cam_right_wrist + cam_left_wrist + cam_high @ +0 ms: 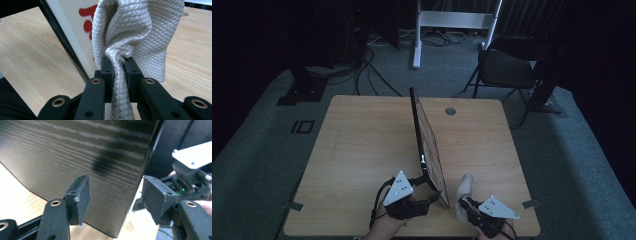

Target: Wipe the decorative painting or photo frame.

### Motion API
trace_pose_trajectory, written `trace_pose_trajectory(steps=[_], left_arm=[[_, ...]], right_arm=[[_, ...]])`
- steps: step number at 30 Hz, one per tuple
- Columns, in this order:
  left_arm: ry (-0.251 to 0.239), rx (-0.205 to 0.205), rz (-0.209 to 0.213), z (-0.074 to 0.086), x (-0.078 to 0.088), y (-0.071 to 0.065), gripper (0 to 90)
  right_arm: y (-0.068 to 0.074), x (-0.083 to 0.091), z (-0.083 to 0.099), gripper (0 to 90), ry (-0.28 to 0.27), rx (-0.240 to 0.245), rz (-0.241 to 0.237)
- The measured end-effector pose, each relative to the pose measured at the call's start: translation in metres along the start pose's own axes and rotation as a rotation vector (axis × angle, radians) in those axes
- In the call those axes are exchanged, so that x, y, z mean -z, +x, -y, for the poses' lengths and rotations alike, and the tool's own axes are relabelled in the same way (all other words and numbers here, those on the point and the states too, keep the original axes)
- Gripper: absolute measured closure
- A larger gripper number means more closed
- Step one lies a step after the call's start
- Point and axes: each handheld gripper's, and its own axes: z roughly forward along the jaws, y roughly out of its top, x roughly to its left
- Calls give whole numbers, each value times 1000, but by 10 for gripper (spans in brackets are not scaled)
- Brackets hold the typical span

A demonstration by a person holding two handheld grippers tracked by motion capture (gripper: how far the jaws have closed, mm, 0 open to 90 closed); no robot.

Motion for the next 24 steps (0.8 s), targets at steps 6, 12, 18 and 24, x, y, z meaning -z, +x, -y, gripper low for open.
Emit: trace_pose_trajectory(steps=[6,12,18,24], left_arm=[[-22,-8,-51,-1,1,-4,398],[-34,-32,-86,0,7,-7,426],[-41,-30,-77,0,10,-7,467],[-76,-5,-94,-3,11,-8,477]], right_arm=[[3,-1,-4,804,-12,9,-3],[1,1,-6,803,-18,15,7],[1,2,-7,801,-26,14,7],[2,1,-7,801,-26,14,5]])
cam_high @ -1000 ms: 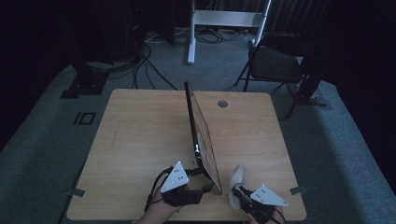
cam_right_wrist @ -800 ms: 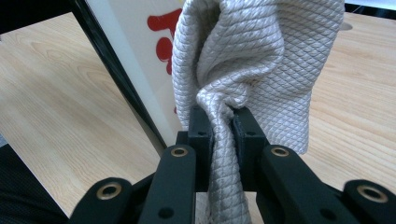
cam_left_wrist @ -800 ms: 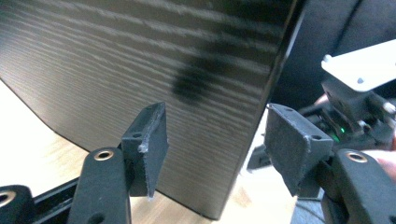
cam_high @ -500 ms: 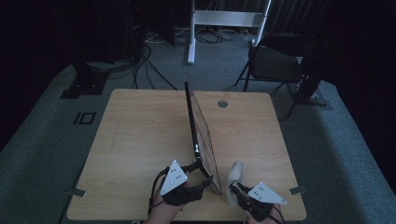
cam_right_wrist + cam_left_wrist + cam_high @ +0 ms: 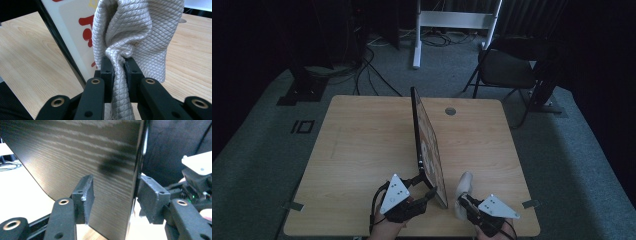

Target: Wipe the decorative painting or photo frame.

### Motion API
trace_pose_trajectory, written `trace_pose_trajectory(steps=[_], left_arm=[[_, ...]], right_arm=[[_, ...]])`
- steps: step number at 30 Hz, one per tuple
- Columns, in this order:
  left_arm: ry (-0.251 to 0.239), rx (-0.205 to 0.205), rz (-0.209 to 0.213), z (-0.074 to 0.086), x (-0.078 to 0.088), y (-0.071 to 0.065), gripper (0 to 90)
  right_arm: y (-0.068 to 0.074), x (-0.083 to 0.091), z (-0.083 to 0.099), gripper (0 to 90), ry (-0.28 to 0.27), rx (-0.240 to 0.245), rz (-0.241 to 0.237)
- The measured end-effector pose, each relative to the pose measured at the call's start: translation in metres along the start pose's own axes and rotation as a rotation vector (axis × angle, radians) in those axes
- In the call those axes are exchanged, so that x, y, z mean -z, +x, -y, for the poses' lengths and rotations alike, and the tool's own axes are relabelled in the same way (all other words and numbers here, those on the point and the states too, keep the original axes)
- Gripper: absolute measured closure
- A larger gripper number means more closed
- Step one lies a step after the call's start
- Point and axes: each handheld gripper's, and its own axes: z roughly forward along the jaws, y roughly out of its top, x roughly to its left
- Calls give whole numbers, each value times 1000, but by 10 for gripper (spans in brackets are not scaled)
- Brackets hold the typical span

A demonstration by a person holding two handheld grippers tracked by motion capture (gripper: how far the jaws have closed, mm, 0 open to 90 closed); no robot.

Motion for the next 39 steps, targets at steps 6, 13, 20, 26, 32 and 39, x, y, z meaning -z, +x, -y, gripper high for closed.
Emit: trace_pose_trajectory(steps=[6,13,20,26,32,39], left_arm=[[-28,10,-35,-8,-2,-2,435],[-40,-1,-69,-11,-4,-5,434],[-37,-11,-88,-11,-2,-7,458],[-25,-6,-94,-12,4,-2,486],[-25,-2,-106,-11,13,4,537],[-25,2,-132,-11,19,9,598]], right_arm=[[1,-1,-1,801,1,3,-3],[1,-1,-1,800,2,4,-4],[2,-1,-2,797,-2,2,-8],[1,0,-2,795,-3,3,-5],[-1,3,-2,797,-10,-4,5],[-3,4,-9,806,-38,-20,4]])
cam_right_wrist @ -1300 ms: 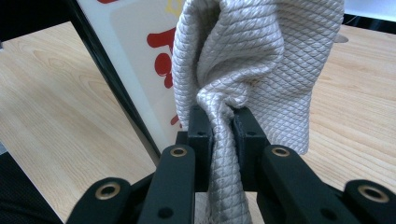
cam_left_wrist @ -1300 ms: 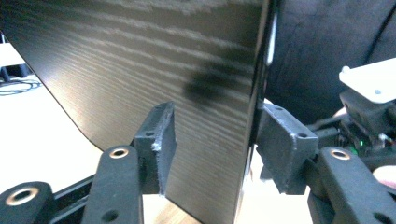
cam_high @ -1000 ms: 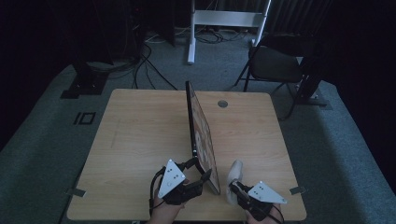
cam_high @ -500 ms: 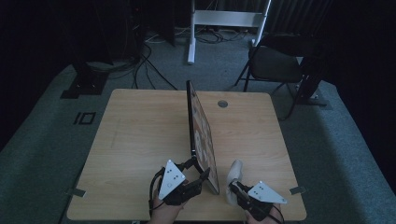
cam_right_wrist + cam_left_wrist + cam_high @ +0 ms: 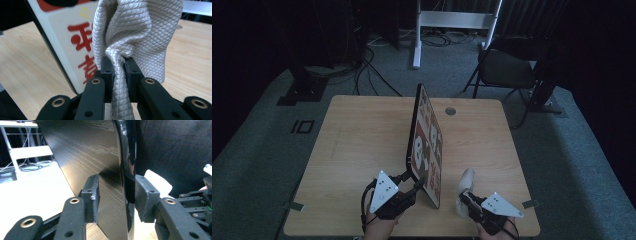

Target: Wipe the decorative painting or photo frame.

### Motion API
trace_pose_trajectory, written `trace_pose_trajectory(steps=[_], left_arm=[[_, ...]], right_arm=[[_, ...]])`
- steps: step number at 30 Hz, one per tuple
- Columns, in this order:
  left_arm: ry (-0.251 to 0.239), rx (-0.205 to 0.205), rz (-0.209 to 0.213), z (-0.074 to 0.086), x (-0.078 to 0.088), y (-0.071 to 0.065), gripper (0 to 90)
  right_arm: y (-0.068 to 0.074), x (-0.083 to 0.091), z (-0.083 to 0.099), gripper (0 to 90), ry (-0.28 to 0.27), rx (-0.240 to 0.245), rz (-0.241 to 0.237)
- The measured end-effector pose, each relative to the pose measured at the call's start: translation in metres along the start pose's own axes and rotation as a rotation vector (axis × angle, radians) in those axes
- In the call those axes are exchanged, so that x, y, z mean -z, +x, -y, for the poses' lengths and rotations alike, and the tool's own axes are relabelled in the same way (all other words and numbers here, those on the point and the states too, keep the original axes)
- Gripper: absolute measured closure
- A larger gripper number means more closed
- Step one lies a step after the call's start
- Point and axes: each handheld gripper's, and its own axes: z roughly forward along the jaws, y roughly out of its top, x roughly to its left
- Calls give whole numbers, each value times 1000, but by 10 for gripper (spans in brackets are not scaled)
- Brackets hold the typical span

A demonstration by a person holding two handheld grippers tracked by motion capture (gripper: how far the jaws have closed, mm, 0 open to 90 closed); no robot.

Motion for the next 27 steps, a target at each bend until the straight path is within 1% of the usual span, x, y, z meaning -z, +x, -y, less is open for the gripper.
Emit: trace_pose_trajectory(steps=[1,3,5,7,8,9,10,11,12,13,14,15,16,20,22,23,24,25,26,27], left_arm=[[-3,4,-8,0,1,1,605],[-7,10,-11,0,2,3,621],[-8,18,-17,1,3,5,633],[-11,22,-22,1,4,7,639],[-12,21,-23,2,4,7,643],[-14,19,-24,2,4,7,643],[-14,18,-27,2,4,7,644],[-16,15,-27,2,4,7,644],[-17,15,-27,2,4,7,644],[-19,19,-27,2,3,6,644],[-18,17,-26,2,3,6,644],[-18,15,-28,2,4,6,644],[-16,15,-29,2,4,6,645],[-17,10,-29,2,4,6,645],[-18,5,-34,2,4,5,645],[-17,3,-34,2,3,5,645],[-15,2,-34,2,3,5,644],[-15,3,-35,2,4,5,645],[-16,3,-33,2,3,6,645],[-13,2,-35,1,4,6,645]], right_arm=[[0,0,-2,806,-6,1,-2],[1,-1,-9,807,-26,2,-13],[3,-3,-19,807,-50,13,-25],[6,-4,-32,807,-88,24,-45],[8,-4,-42,808,-113,30,-62],[9,-4,-49,808,-131,26,-80],[12,-5,-61,808,-164,35,-102],[15,-5,-69,809,-180,46,-110],[19,-6,-82,809,-216,54,-143],[22,-7,-91,810,-238,54,-171],[27,-9,-104,811,-269,64,-200],[31,-11,-112,811,-286,80,-211],[36,-14,-125,811,-313,105,-229],[49,-26,-161,817,-375,137,-285],[53,-34,-176,819,-381,160,-298],[54,-37,-181,819,-380,164,-299],[55,-41,-185,819,-372,166,-309],[56,-44,-188,820,-366,170,-311],[57,-51,-192,820,-350,185,-305],[57,-54,-193,819,-337,188,-309]])
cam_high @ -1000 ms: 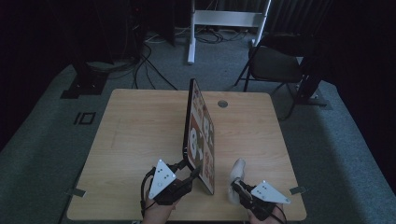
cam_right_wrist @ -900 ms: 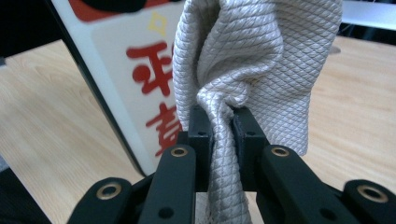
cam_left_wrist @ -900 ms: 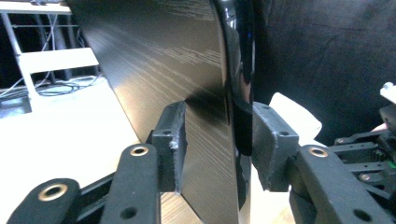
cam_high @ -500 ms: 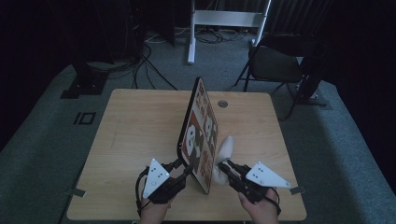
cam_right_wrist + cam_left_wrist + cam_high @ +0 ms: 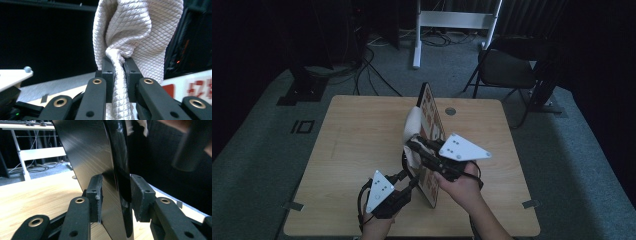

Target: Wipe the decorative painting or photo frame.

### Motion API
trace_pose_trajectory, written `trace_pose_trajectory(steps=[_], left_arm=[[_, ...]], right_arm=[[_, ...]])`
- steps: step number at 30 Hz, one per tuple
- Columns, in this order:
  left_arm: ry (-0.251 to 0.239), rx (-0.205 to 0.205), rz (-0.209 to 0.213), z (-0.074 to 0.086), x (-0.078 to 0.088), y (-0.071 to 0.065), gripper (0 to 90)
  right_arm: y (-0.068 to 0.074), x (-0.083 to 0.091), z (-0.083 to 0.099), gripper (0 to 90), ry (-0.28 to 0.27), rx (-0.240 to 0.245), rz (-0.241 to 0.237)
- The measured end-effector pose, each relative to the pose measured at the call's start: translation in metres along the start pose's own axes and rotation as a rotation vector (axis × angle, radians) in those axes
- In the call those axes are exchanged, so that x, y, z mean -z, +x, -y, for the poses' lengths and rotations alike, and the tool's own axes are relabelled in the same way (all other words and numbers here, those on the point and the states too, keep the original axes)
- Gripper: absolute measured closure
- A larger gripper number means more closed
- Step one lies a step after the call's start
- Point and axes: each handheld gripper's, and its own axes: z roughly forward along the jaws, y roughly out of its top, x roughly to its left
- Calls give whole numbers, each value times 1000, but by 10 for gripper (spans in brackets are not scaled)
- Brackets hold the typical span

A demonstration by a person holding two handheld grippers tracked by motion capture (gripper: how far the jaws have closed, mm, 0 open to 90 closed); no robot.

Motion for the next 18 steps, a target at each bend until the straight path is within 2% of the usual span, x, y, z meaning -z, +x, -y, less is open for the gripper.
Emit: trace_pose_trajectory(steps=[4,9,12,14,15,18], left_arm=[[6,3,-4,-1,0,2,646],[10,2,-4,-1,-1,2,649],[10,-3,-6,-1,-1,2,649],[13,-6,-9,-2,-1,1,648],[13,-3,-8,-2,-1,2,648],[17,-11,-9,-2,-1,2,648]], right_arm=[[-5,-13,1,820,39,-4,-32],[-15,-22,-2,820,76,11,-15],[-22,-26,-5,820,90,0,-14],[-27,-31,-6,821,110,18,8],[-31,-34,-6,821,116,6,6],[-37,-39,-8,822,133,15,28]])
